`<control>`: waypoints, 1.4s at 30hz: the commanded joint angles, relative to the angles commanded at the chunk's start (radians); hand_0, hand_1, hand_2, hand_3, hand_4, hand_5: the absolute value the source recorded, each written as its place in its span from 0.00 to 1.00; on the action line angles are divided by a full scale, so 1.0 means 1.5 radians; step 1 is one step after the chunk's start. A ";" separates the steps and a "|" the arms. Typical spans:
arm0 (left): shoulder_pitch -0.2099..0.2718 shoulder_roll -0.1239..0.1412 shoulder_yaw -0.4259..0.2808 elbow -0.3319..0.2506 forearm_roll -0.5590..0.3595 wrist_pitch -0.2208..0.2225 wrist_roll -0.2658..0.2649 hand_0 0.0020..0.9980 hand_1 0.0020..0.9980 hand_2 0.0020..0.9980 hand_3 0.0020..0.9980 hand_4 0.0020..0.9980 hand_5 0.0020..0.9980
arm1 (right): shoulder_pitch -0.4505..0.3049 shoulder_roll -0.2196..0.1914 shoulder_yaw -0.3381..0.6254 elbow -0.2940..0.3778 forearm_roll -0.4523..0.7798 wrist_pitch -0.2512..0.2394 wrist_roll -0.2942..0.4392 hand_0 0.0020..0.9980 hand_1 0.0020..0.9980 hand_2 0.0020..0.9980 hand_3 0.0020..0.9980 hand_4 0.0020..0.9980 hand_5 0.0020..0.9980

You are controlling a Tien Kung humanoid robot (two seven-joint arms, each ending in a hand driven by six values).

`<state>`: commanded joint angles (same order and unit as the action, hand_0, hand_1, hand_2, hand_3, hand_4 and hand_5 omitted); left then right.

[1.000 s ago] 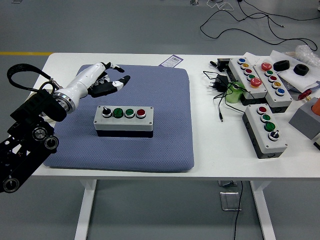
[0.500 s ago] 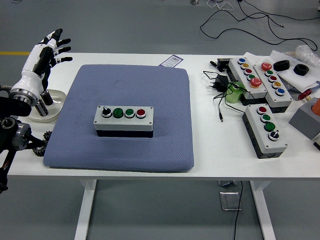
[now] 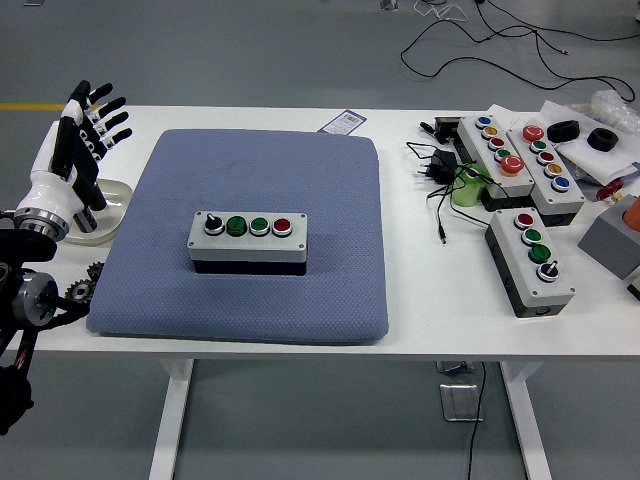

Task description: Pick up the button,place it on the desk,press the button,press the button

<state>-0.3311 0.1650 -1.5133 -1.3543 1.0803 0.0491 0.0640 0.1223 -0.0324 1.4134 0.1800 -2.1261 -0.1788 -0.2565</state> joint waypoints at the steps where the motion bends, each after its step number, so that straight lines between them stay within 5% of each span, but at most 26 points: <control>1: 0.007 -0.009 -0.007 -0.005 0.011 -0.006 0.001 0.82 0.88 0.87 0.84 0.65 1.00 | 0.000 0.000 0.001 0.000 0.000 0.000 0.000 0.68 0.66 0.71 0.65 0.35 0.19; 9: 0.059 -0.057 -0.045 -0.044 0.020 -0.041 0.015 0.82 0.88 0.87 0.83 0.65 1.00 | 0.001 -0.001 0.003 0.000 -0.005 0.000 0.002 0.68 0.66 0.71 0.65 0.35 0.19; 14: 0.085 -0.089 -0.068 -0.090 0.040 -0.037 0.030 0.82 0.88 0.88 0.84 0.66 1.00 | 0.000 -0.002 0.004 0.000 -0.009 0.000 0.003 0.68 0.66 0.71 0.65 0.35 0.19; 24: 0.107 -0.106 -0.042 -0.110 0.011 -0.051 0.032 0.82 0.88 0.88 0.83 0.66 1.00 | 0.002 -0.002 0.008 0.000 -0.010 -0.001 0.002 0.68 0.66 0.71 0.65 0.35 0.19; 42: 0.121 -0.100 -0.025 -0.110 0.013 -0.052 0.036 0.83 0.89 0.90 0.84 0.66 1.00 | -0.004 -0.002 0.026 0.000 -0.032 -0.003 0.003 0.68 0.66 0.71 0.65 0.35 0.19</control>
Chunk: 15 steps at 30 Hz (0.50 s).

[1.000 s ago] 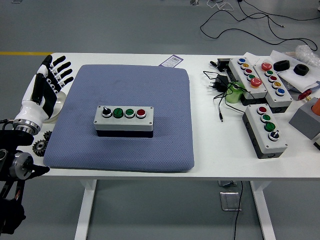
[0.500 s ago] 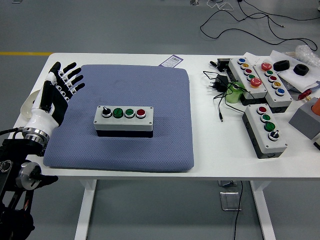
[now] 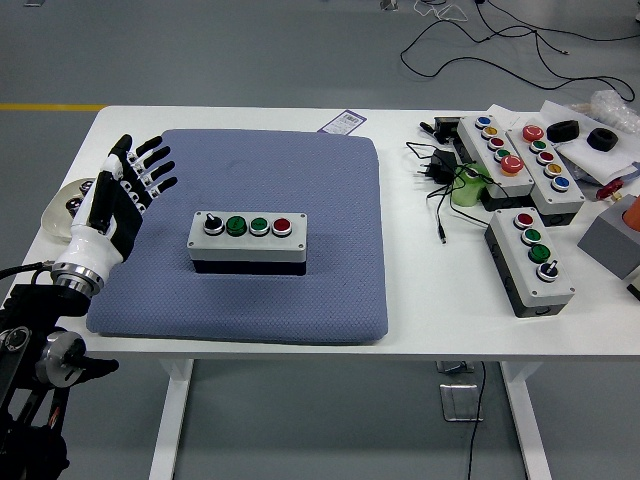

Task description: Pick up the button,place it on the desk,press the button,press the button

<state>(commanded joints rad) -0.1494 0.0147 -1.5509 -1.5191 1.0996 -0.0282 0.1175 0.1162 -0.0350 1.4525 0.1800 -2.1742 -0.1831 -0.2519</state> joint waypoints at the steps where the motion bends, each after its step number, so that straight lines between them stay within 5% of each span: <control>1: 0.001 0.000 0.000 0.000 0.000 0.000 0.000 0.83 0.89 0.90 0.84 0.66 1.00 | 0.000 0.000 0.001 0.000 -0.001 0.000 0.000 0.68 0.66 0.71 0.65 0.35 0.19; 15: -0.002 0.001 -0.007 -0.017 0.002 0.004 -0.003 0.83 0.88 0.90 0.84 0.67 1.00 | 0.007 0.000 0.000 0.000 -0.003 -0.001 0.004 0.68 0.66 0.71 0.65 0.35 0.19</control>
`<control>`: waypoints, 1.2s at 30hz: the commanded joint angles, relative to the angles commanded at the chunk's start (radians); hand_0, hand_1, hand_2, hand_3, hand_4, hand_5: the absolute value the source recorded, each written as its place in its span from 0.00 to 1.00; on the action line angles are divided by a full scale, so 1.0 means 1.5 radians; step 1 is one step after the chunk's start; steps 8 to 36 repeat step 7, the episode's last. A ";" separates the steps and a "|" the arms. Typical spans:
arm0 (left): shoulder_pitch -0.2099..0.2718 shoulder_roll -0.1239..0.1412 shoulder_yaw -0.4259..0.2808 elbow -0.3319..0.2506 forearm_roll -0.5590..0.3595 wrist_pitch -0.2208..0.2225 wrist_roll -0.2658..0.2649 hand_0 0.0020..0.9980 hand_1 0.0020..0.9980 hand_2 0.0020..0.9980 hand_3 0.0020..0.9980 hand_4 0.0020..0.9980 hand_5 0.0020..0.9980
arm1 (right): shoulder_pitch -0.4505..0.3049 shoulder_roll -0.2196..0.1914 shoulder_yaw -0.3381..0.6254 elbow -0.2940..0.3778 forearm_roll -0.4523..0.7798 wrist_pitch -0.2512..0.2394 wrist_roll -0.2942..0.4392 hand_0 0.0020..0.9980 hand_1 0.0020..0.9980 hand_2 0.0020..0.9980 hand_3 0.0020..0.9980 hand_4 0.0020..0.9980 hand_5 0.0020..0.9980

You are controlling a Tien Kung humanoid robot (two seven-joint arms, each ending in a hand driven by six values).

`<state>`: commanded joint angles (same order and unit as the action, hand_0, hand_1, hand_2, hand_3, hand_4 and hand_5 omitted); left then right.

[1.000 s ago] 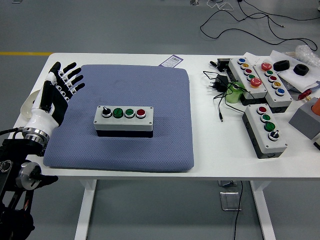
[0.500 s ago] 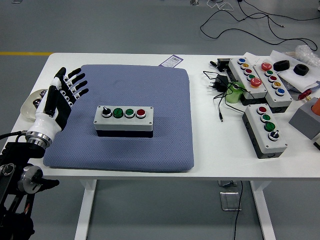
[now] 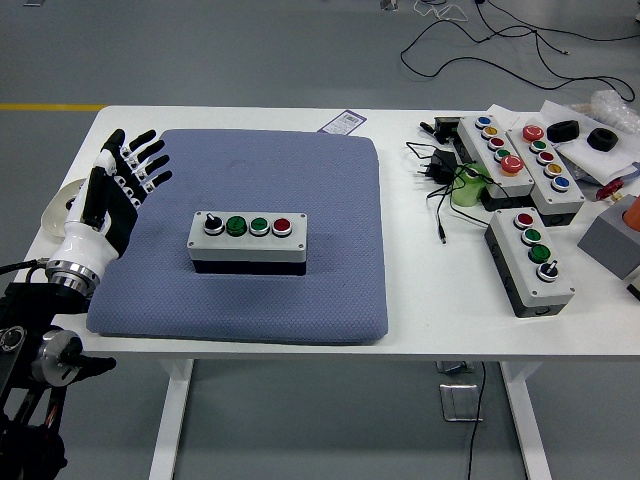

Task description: Pick up the button,place it on the desk,press the button,press the button

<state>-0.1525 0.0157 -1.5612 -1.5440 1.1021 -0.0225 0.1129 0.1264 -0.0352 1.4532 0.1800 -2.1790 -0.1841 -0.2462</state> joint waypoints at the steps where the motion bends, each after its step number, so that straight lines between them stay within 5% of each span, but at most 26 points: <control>1: 0.000 0.000 -0.001 0.000 0.000 0.002 0.000 0.83 0.88 0.90 0.84 0.67 1.00 | 0.000 0.000 0.000 0.000 -0.001 0.000 0.000 0.68 0.66 0.71 0.65 0.35 0.19; 36: 0.001 0.001 -0.004 -0.003 -0.001 0.005 0.002 0.83 0.88 0.90 0.84 0.67 1.00 | 0.001 -0.001 -0.001 0.000 -0.004 0.001 0.001 0.68 0.66 0.71 0.65 0.35 0.19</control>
